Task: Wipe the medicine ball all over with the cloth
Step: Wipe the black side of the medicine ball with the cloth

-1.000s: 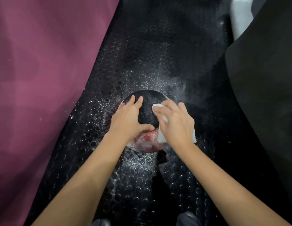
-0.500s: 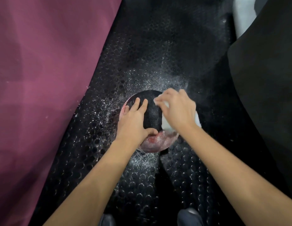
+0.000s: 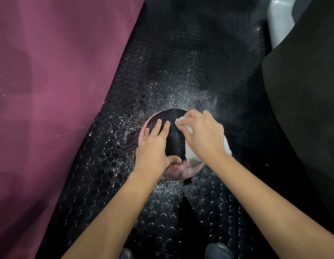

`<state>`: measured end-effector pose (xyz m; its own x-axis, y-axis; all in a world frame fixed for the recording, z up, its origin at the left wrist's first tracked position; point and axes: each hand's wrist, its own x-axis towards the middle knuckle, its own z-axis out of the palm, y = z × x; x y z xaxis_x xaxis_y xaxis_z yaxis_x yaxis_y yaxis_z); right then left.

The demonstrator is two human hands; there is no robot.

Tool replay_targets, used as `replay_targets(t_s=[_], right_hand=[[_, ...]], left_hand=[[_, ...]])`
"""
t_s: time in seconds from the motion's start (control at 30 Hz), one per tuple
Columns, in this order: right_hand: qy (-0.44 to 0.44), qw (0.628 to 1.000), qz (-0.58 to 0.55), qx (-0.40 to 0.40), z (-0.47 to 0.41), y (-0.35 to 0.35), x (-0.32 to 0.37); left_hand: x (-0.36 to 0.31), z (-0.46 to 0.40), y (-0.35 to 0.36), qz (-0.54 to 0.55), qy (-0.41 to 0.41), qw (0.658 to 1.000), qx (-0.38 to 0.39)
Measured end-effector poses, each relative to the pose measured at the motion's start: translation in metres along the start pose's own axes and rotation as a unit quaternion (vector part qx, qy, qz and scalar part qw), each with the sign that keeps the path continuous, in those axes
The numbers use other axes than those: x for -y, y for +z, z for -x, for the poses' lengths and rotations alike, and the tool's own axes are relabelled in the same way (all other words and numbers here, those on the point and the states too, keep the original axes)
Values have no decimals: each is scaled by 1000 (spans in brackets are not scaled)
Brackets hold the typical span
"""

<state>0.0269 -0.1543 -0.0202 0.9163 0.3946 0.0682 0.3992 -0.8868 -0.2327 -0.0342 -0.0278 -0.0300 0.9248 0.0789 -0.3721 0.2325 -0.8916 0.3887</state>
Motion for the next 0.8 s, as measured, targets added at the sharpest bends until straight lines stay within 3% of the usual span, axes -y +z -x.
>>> replay_targets(t_s=[0.1,0.27,0.43,0.6,0.73,0.8], right_hand=[[-13,1000,-12,-7,12,-1,-4],[64,998,-23,7,-19,4,-13],[-25,999,-29,-36,29,0,-4],[43,998,-35,-43,2,7,0],[-17,997,7,-72,36,9,7],[0,997,-10,-74,35,9,-1]], left_hand=[[-1,4,4,-7,9,1000,-2],[-7,4,6,-8,13,1000,3],[0,4,4,10,7,1000,2],[5,2,5,18,8,1000,-20],[7,0,3,39,8,999,-23],[5,3,5,25,16,999,-18]])
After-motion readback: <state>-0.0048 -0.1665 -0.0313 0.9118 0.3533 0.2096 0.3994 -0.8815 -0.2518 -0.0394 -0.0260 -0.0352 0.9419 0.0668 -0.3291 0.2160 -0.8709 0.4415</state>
